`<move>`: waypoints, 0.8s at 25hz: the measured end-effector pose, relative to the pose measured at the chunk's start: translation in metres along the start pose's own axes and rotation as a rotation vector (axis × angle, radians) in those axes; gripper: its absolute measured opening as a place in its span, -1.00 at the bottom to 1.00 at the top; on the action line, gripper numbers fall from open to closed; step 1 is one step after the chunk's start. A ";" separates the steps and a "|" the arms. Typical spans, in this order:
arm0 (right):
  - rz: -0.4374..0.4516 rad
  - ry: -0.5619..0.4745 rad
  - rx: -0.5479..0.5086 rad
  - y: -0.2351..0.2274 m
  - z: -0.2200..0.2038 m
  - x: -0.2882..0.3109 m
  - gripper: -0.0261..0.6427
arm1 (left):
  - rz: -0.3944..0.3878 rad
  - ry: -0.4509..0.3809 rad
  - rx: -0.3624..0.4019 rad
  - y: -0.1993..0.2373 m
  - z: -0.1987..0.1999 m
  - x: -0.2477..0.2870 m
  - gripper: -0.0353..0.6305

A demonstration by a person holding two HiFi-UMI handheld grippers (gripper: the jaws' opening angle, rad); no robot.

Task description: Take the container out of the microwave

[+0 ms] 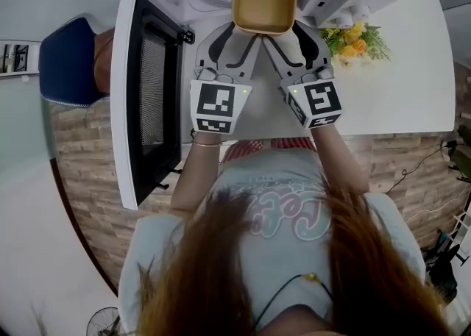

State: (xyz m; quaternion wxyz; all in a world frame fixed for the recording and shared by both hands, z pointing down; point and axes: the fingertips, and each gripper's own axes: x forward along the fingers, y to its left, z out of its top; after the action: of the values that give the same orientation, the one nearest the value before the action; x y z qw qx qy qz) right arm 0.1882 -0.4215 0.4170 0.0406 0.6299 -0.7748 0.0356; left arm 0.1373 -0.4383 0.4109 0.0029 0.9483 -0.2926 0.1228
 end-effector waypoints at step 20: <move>-0.057 -0.016 -0.001 0.051 -0.005 -0.054 -0.22 | -0.063 -0.010 -0.008 -0.029 -0.010 -0.066 -0.33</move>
State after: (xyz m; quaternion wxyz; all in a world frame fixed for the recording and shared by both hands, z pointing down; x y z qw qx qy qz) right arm 0.1488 -0.3580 0.4159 0.0359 0.6520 -0.7568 0.0290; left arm 0.0990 -0.3770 0.4070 0.0090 0.9576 -0.2631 0.1168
